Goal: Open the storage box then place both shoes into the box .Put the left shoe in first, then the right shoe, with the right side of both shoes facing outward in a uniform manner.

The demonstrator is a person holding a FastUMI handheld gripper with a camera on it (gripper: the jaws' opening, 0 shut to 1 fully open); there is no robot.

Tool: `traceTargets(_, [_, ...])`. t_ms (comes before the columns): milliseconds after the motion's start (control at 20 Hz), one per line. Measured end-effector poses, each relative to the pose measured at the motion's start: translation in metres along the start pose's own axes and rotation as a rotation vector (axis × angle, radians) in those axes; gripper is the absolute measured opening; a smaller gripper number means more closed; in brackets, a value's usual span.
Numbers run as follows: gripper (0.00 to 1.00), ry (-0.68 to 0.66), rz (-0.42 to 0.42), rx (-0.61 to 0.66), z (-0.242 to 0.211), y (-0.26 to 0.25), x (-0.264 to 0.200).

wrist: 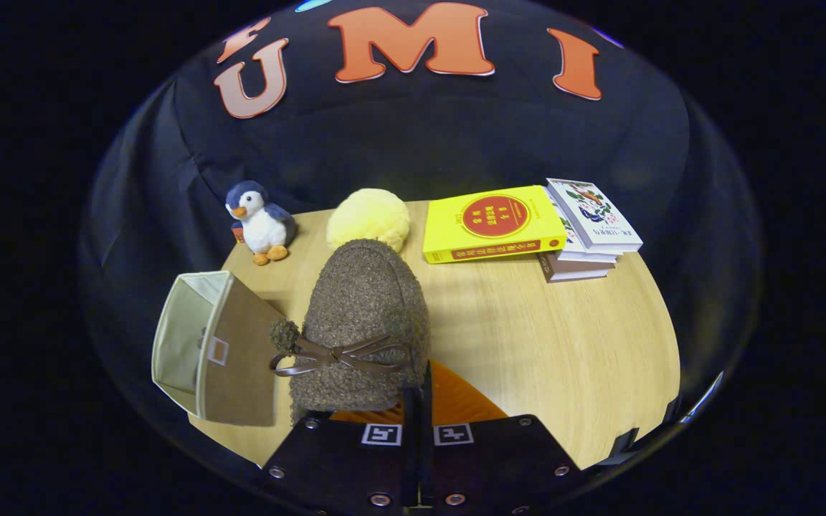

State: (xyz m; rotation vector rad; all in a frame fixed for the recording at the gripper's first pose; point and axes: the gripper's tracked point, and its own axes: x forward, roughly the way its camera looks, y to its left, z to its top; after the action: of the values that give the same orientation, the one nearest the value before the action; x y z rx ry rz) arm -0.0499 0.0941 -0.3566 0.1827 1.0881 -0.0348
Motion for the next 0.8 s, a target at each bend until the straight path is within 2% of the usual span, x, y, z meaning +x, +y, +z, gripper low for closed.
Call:
traceTargets(200, [0.02,-0.011,0.003,-0.008,0.008,0.078,-0.012])
traceTargets(500, [0.02,0.0,0.077,-0.032,0.016,0.18,-0.023])
traceTargets(600, [0.02,0.022,0.116,-0.043,0.012,0.21,-0.021])
traceTargets(800, [0.02,0.078,0.131,-0.073,-0.006,0.245,-0.006])
